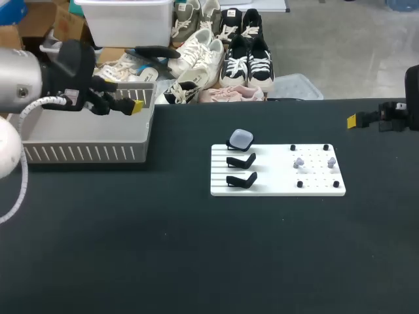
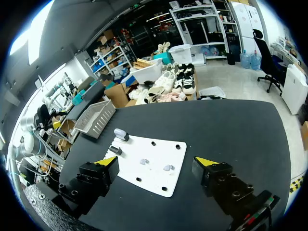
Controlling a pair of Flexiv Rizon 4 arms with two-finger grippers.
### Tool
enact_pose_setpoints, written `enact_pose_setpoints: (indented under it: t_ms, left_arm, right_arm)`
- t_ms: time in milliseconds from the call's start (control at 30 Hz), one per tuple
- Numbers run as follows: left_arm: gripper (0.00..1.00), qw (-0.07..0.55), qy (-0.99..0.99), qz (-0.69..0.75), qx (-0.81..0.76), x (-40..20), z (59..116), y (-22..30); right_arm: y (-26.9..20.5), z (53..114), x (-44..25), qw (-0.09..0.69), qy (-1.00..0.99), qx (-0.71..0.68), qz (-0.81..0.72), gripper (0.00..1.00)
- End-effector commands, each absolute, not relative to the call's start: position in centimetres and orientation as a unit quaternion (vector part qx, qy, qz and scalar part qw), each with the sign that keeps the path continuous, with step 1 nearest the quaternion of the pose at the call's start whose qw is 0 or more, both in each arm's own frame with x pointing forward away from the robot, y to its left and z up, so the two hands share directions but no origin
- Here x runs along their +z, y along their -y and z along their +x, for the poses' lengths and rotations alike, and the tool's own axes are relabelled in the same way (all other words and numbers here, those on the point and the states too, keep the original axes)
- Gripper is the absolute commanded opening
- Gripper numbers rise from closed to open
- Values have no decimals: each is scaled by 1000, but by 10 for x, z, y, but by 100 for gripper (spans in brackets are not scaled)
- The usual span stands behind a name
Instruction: Pick up each earbud case from the left stands, insert the matching earbuds, close the lid, and place the case in the box.
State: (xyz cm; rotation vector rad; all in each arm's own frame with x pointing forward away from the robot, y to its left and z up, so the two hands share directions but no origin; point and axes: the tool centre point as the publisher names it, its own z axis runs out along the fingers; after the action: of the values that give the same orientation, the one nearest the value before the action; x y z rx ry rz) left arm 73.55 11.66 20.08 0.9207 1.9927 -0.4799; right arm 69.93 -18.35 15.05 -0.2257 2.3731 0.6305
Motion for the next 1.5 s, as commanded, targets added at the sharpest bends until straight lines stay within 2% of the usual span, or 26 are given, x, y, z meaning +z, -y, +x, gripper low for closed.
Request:
enact_pose_setpoints:
  t_ms: [33,600,1100,1500]
  left_arm:
    - [100,428,-764,426,-227,198,751,-103]
    - [100,386,-677,576,-249,149,780,-33]
    - [100,305,-654,633,-281,97,791,22]
    - [100,280,-644,638,-316,70,798,47]
  right_arm:
    - [185,700,150,331,-907,243,-88,100]
    - [185,700,150,331,-907,243,-88,100]
    - [185,700,150,331,-907,243,-88,100]
    - [185,700,150,331,-907,243,-88,100]
